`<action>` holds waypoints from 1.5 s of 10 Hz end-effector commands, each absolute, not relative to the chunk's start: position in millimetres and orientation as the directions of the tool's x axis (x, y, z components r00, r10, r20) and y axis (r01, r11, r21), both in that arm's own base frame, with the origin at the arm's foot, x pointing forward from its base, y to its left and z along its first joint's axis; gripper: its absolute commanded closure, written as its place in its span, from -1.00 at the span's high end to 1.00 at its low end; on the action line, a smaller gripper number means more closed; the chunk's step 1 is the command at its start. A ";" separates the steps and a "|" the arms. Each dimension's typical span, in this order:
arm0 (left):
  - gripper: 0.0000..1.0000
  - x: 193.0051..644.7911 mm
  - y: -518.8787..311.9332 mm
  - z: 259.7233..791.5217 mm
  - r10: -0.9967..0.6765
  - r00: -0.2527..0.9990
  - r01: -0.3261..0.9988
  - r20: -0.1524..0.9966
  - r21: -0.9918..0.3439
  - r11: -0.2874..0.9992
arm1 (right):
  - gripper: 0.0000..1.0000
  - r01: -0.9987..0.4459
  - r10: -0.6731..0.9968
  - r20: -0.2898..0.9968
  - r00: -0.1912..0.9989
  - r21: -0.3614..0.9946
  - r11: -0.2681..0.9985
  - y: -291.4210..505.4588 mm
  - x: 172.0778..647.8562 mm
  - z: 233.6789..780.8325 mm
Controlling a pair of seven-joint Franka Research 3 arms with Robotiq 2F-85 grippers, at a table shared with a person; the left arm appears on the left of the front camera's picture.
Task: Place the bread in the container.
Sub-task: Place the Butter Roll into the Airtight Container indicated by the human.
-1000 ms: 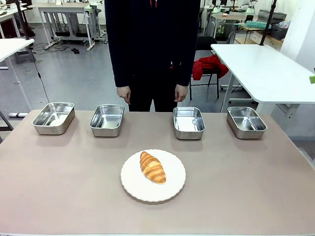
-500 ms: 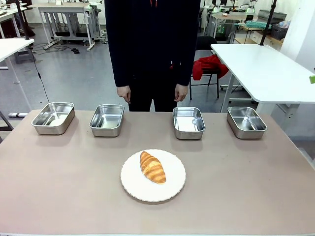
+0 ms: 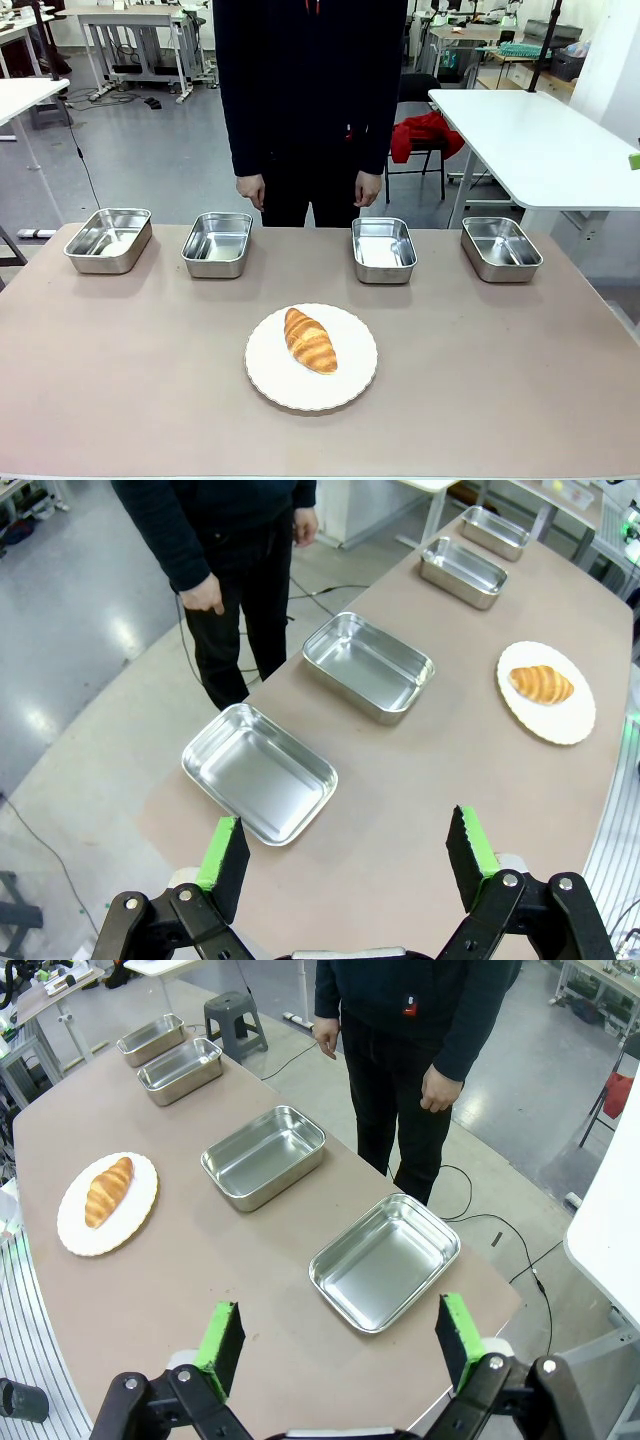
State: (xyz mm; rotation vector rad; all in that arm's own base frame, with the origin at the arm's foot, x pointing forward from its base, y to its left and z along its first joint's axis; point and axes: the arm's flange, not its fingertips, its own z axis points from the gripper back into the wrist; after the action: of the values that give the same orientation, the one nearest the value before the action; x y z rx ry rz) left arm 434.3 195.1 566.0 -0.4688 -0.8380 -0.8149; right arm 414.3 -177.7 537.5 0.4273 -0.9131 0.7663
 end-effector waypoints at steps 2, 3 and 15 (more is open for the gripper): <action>1.00 434.3 195.4 566.4 -0.441 0.383 0.794 0.812 -0.045 0.607 | 1.00 -0.748 0.406 0.833 0.376 0.015 0.664 -177.2 413.8 538.8; 1.00 434.3 195.4 566.4 -0.441 0.383 0.794 0.812 -0.045 0.607 | 1.00 -0.748 0.406 0.833 0.376 0.015 0.664 -177.2 413.8 538.8; 1.00 434.3 195.4 566.4 -0.441 0.383 0.794 0.812 -0.045 0.607 | 1.00 -0.748 0.406 0.833 0.376 0.015 0.664 -177.2 413.8 538.8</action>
State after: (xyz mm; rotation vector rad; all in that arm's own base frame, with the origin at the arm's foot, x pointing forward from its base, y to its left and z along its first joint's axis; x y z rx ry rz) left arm 434.3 195.1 566.0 -0.4688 -0.8380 -0.8149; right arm 414.3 -177.7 537.5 0.4273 -0.9131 0.7663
